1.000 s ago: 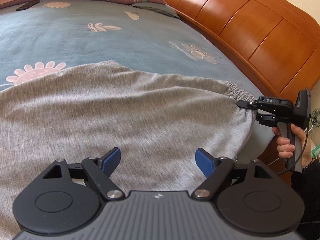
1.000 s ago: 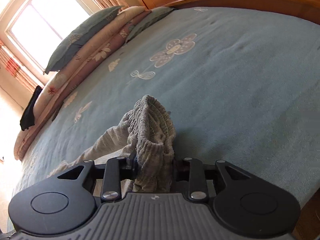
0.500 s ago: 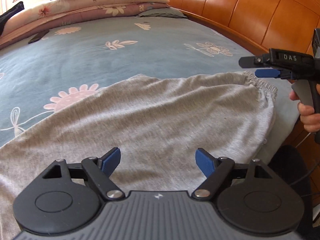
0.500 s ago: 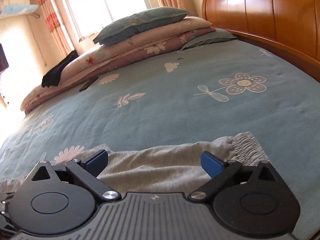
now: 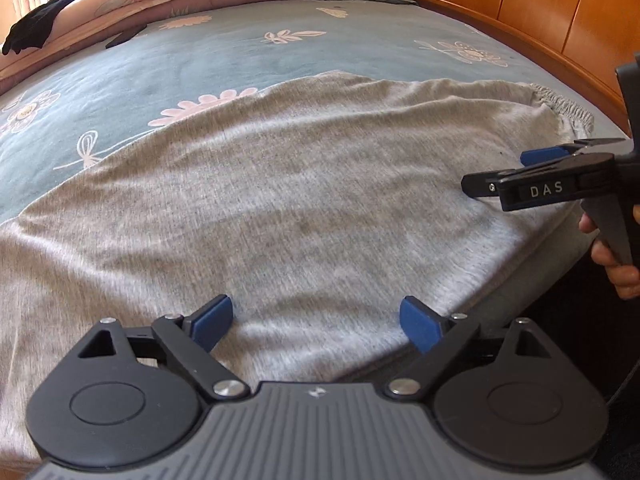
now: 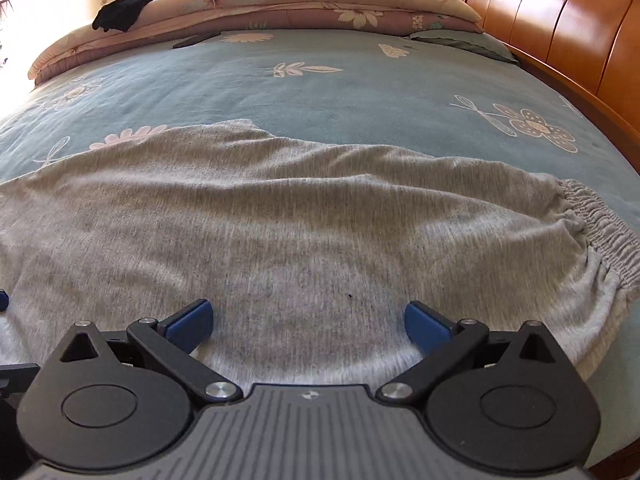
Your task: Fold clothes
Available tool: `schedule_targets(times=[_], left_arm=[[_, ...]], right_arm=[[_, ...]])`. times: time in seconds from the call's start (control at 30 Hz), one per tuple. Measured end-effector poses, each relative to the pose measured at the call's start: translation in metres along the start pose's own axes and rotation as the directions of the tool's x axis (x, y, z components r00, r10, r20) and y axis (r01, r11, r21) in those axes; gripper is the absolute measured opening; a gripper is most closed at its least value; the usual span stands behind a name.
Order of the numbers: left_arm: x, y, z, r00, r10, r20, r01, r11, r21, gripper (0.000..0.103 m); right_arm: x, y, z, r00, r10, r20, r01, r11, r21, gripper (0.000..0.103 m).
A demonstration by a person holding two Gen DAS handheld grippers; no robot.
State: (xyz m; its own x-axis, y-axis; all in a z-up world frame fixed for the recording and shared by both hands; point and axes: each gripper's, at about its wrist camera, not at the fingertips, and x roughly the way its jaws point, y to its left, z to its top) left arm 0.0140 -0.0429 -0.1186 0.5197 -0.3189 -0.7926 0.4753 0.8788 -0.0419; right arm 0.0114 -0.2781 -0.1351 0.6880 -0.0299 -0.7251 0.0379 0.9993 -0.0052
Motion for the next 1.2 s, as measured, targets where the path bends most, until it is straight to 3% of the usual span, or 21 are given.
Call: schedule_targets(times=[0.1,0.17,0.27,0.33,0.43,0.5,0.57,0.63,0.7,1.0,1.2], left_arm=[[-0.011,0.005,0.001,1.000,-0.023,0.008,0.023,1.000,0.010,0.091],[-0.020,0.008,0.007,0.999,-0.019,0.043,0.017,0.999,0.037,0.091],[-0.026,0.015,0.027,0.989,0.087,0.123,-0.096,0.993,0.071,0.091],[-0.019,0.029,0.038,0.983,0.137,0.119,-0.141,0.990,0.018,0.091],[-0.003,0.050,0.036,0.983,0.170,0.064,-0.166,0.983,-0.075,0.091],[0.002,0.060,0.023,0.986,0.168,0.016,-0.164,0.978,-0.125,0.091],[0.003,0.064,0.007,0.989,0.143,-0.025,-0.145,0.978,-0.150,0.091],[-0.005,0.060,-0.012,0.991,0.134,0.013,-0.132,0.985,-0.113,0.096],[-0.008,0.061,-0.021,0.992,0.121,0.032,-0.117,0.988,-0.105,0.102],[-0.003,0.066,-0.015,0.990,0.133,0.034,-0.128,0.984,-0.122,0.102],[-0.022,0.072,-0.022,0.996,0.087,-0.003,-0.086,0.987,-0.137,0.102]], right_arm=[[-0.010,-0.001,-0.013,1.000,0.014,0.010,-0.014,1.000,-0.008,0.103],[-0.013,-0.002,-0.003,0.999,0.016,-0.042,-0.016,1.000,-0.003,0.103],[-0.014,-0.003,0.023,0.998,0.066,-0.016,-0.065,0.994,0.087,0.103],[-0.004,0.008,0.043,0.992,0.119,0.034,-0.122,0.986,0.112,0.103],[0.022,0.028,0.056,0.987,0.159,0.008,-0.158,0.979,0.127,0.103],[0.032,0.042,0.051,0.992,0.126,-0.024,-0.123,0.987,0.103,0.103],[0.027,0.055,0.036,0.997,0.071,-0.009,-0.071,0.997,-0.007,0.103],[0.017,0.060,0.018,0.998,0.056,0.009,-0.056,0.996,-0.072,0.103],[0.009,0.056,0.005,0.997,0.064,0.032,-0.062,0.996,-0.071,0.103],[0.005,0.057,0.000,0.998,0.050,0.044,-0.046,0.996,-0.081,0.103],[-0.009,0.050,-0.001,0.997,0.071,0.016,-0.070,0.996,-0.055,0.103]])
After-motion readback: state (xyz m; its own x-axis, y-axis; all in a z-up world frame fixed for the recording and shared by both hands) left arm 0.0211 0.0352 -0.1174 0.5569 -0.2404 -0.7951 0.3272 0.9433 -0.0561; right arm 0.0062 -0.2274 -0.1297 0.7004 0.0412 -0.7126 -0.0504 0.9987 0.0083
